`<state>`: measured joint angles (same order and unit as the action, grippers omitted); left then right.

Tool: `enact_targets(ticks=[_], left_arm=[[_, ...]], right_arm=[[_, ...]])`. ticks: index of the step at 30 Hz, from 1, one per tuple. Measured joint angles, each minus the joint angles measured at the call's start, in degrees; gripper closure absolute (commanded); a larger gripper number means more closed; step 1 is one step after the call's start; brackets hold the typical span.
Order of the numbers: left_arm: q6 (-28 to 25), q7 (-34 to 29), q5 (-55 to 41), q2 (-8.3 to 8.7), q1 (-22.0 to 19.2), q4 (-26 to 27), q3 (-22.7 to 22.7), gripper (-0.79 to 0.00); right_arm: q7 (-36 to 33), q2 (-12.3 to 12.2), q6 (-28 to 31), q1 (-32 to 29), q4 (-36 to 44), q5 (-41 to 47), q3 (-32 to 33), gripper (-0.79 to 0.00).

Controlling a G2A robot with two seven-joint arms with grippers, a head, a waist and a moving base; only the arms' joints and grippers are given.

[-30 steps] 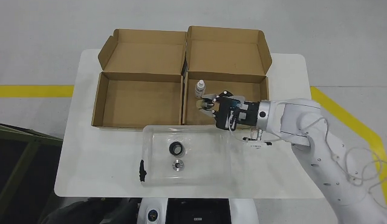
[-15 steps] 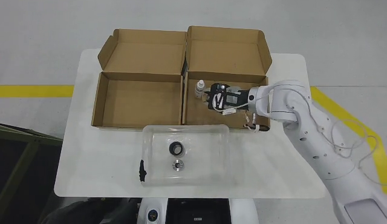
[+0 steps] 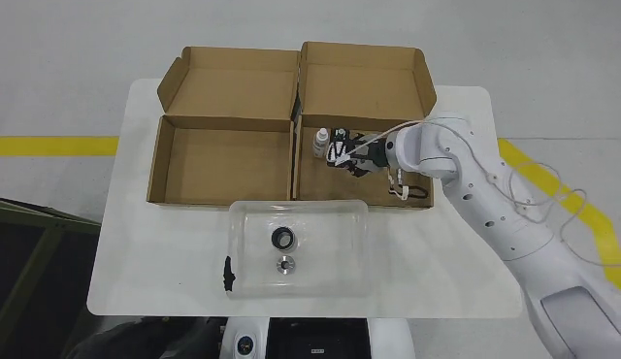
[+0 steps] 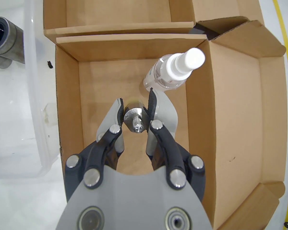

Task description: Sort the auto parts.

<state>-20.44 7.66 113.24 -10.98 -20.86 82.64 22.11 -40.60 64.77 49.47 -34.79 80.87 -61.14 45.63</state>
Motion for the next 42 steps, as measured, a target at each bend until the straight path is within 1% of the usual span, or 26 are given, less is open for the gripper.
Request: enact_targets(ticks=[8,16,18,20,23,25,27,28,30,31,33,37,42], left_arm=[[0.0,0.0,0.0,0.0,0.0,0.0,0.0,-0.785],[0.0,0.0,0.0,0.0,0.0,0.0,0.0,-0.785],[0.0,0.0,0.0,0.0,0.0,0.0,0.0,-0.785],[0.0,0.0,0.0,0.0,0.0,0.0,0.0,-0.785],[0.0,0.0,0.0,0.0,0.0,0.0,0.0,-0.785],[0.0,0.0,0.0,0.0,0.0,0.0,0.0,-0.785],[0.0,0.0,0.0,0.0,0.0,0.0,0.0,-0.785],[0.0,0.0,0.0,0.0,0.0,0.0,0.0,-0.785],[0.0,0.0,0.0,0.0,0.0,0.0,0.0,-0.785],[0.0,0.0,0.0,0.0,0.0,0.0,0.0,-0.785],[0.0,0.0,0.0,0.0,0.0,0.0,0.0,-0.785],[0.0,0.0,0.0,0.0,0.0,0.0,0.0,-0.785],[0.0,0.0,0.0,0.0,0.0,0.0,0.0,-0.785]], right_arm=[[-1.4,1.5,-2.9,2.6,-3.8,-3.7,-3.8,0.0],[1.3,2.7,-4.8,3.5,-7.8,-5.8,-5.7,0.0],[1.8,2.9,-5.3,3.7,-8.5,-6.6,-6.0,-0.052],[2.3,3.1,-5.5,3.9,-9.1,-7.1,-6.2,-0.148],[2.8,3.4,-5.6,3.9,-9.9,-7.5,-6.6,-0.175],[3.0,3.5,-5.6,3.9,-10.4,-7.6,-6.8,-0.179],[3.2,3.7,-5.6,4.0,-10.8,-7.7,-6.9,-0.206],[3.3,3.8,-5.6,4.0,-10.9,-7.7,-6.9,-0.234],[3.3,3.9,-5.5,4.1,-10.8,-7.4,-6.8,-0.329],[3.3,3.9,-5.4,4.1,-10.7,-7.3,-6.6,-0.354],[3.2,3.8,-5.5,3.9,-10.2,-7.1,-6.1,-0.376],[2.9,3.3,-5.4,3.2,-8.2,-6.7,-4.4,-0.388],[1.9,1.9,-5.0,1.0,-3.1,-5.9,-0.8,-0.397]])
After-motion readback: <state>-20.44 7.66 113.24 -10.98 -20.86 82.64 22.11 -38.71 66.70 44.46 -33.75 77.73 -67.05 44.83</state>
